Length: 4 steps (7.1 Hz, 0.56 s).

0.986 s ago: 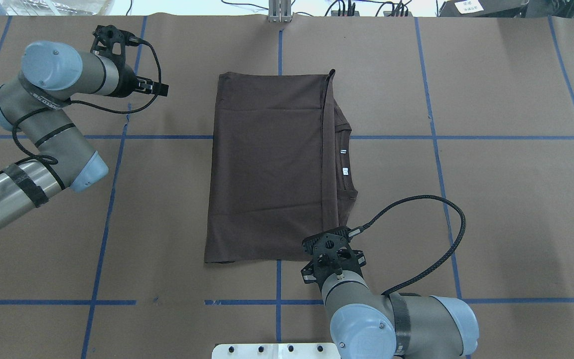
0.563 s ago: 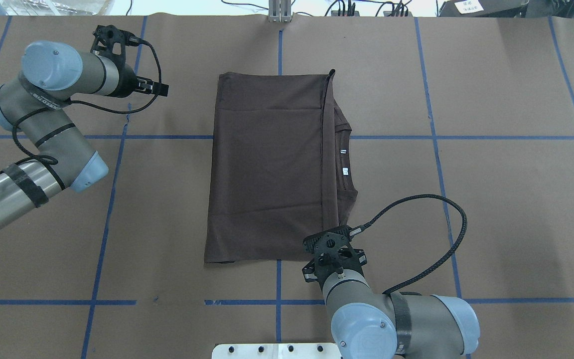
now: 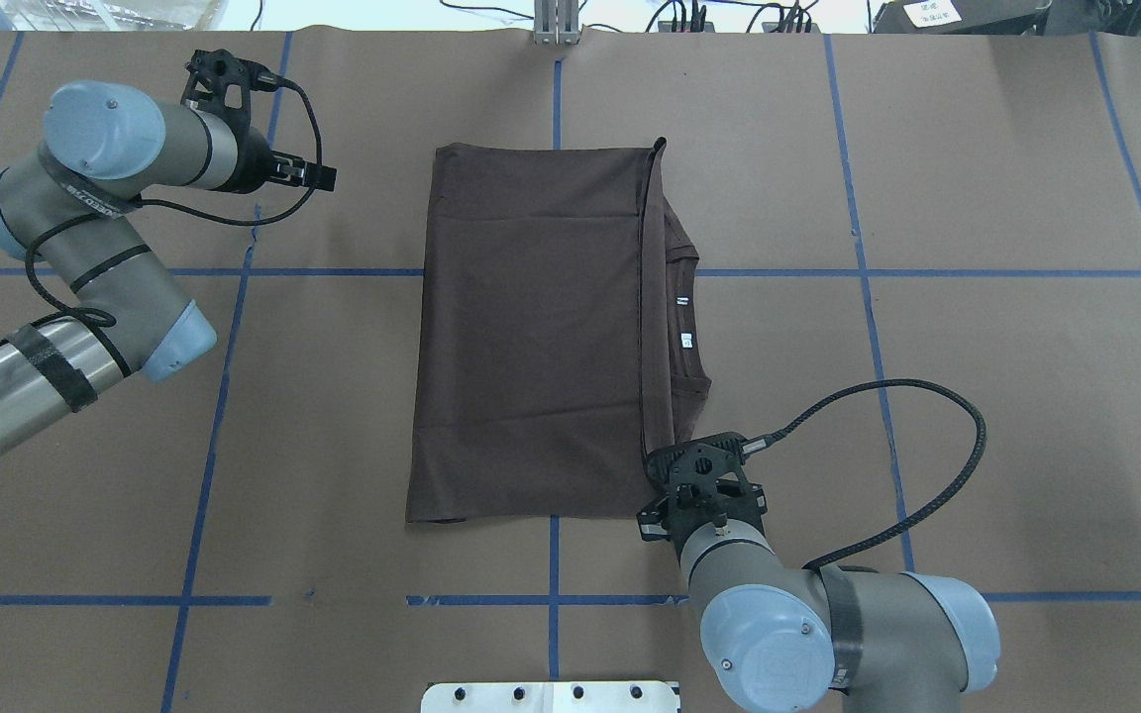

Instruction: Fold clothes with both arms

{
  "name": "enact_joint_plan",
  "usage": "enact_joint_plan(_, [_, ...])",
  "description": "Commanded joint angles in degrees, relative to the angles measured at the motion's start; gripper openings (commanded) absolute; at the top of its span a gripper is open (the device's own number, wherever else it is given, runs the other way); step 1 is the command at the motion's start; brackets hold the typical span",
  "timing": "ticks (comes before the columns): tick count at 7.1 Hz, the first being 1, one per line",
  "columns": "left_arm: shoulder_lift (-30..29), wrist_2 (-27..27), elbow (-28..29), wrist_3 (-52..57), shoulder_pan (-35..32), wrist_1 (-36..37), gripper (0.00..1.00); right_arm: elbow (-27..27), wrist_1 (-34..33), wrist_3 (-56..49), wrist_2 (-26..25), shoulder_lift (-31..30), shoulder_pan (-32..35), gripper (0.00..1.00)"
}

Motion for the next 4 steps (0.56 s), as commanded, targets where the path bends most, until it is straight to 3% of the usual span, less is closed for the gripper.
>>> enact_joint_plan(1, [-0.09, 0.00, 0.01, 0.01, 0.00, 0.00, 1.00, 0.27, -0.04, 4.15, -0.18, -1.33, -1.76, 0.00])
enact_joint_plan(2, [-0.09, 0.00, 0.01, 0.01, 0.00, 0.00, 1.00, 0.27, -0.04, 5.38, -0.18, -1.60, -1.94, 0.00])
enact_joint_plan(3, [-0.09, 0.00, 0.01, 0.01, 0.00, 0.00, 1.00, 0.27, 0.05, 5.92, -0.09, -1.52, -2.03, 0.57])
enact_joint_plan(4, [-0.18, 0.00, -0.07, 0.01, 0.00, 0.00, 1.00, 2.27, 0.40, 5.92, 0.26, -1.51, -1.86, 1.00])
